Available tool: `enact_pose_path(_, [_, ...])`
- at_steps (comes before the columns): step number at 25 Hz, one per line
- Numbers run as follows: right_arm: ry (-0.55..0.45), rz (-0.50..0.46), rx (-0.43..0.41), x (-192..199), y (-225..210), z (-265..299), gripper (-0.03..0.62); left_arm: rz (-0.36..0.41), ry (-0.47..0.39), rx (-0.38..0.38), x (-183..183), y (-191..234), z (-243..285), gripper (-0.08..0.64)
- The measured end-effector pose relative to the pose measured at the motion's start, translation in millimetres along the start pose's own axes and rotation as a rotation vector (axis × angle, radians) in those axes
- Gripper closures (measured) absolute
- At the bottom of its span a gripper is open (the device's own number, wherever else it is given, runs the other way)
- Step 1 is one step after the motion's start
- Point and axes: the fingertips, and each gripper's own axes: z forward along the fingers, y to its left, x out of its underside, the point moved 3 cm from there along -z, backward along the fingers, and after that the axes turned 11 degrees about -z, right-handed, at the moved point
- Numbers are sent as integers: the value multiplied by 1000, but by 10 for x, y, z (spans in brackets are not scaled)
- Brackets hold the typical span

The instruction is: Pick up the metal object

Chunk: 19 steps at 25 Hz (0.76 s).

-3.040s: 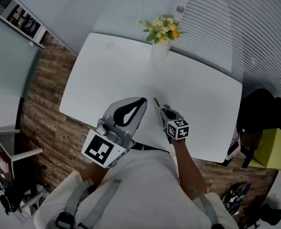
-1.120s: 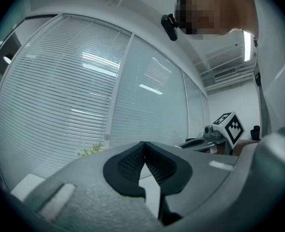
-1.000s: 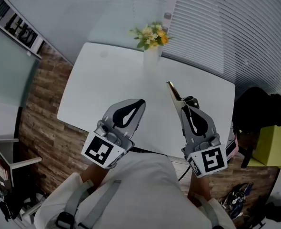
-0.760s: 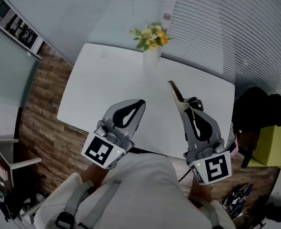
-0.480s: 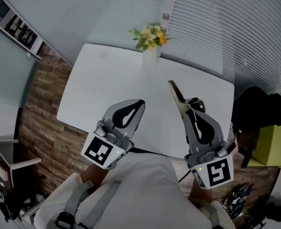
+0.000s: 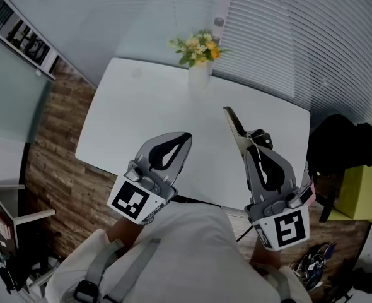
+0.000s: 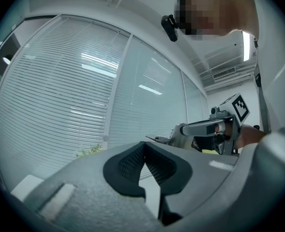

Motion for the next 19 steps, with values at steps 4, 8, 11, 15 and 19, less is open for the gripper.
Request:
enact_pose_path(4, [0,4,0,-7,-10,-17,565,-3,3,1,1,-19,10,560])
enact_pose_path(8, [0,6,2,-10,-9,-36,565,0,-2,4,-18,-33,12,560])
enact_pose_path(11, [2,4,3,-2,-20,-24,565,-1,-2,6,-11,-22,26,560])
enact_pose_path(15, [2,2,5,-6,-41,-22,565,-1,-2,8,-9,-20,47,561])
enact_pose_path(19, [-1,-1,7,-27,-54,-28,565,2,-4,11,-29,-25,62,560])
